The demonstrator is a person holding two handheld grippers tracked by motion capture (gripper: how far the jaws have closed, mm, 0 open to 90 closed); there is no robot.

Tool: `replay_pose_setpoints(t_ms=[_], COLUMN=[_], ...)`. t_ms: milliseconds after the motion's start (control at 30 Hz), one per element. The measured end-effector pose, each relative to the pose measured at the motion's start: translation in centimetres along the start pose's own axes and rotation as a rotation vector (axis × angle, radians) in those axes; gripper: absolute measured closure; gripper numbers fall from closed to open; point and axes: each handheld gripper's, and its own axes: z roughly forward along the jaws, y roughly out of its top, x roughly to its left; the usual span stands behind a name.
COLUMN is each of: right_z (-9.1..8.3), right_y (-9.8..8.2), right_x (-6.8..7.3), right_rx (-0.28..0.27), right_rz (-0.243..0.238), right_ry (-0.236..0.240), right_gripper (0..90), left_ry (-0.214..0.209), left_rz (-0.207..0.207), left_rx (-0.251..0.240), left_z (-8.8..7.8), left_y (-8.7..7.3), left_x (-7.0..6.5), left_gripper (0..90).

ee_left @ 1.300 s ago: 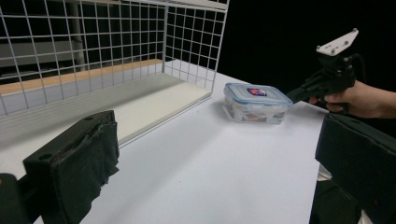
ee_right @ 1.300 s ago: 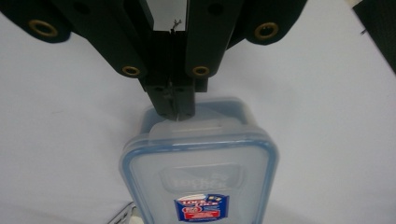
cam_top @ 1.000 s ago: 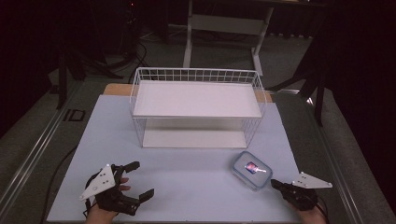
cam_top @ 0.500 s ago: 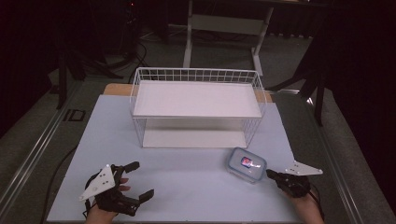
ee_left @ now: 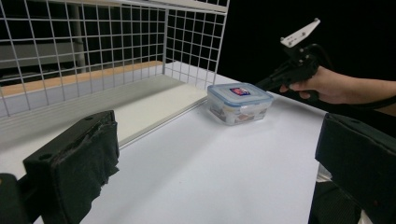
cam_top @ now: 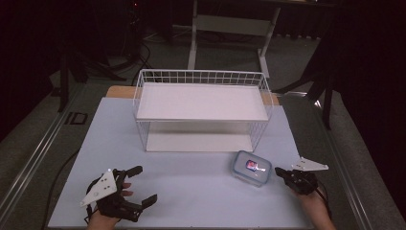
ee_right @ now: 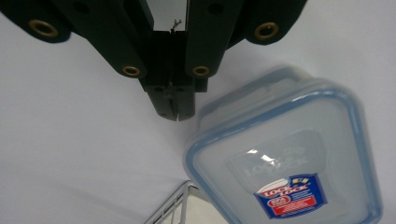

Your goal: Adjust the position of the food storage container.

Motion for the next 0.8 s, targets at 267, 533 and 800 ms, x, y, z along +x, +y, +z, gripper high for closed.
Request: replay_pose_setpoints(t_ms=[267,533,800], right_z=[1.5,3.1,5.8], right_y=[1.2,2.7,5.0], right_x=[0.6,1.7,4.2], right_rx=[0.029,0.038,0.049], right_rz=[-0.005,-0.027,-0.068], right_ry=[0.004,0.035,0.103], right_gripper=[90.0,90.0,90.0], left_ry=[-0.003,-0.005,-0.010], left_rz=[-0.003,-0.003,-0.007], left_rx=[0.003,0.006,0.009], left_z=[0.0,0.2,0.2], left_y=[-0.1,-0.1,-0.1], left_x=[0.1,0.0,0.1], left_gripper=[0.4,0.4,0.4])
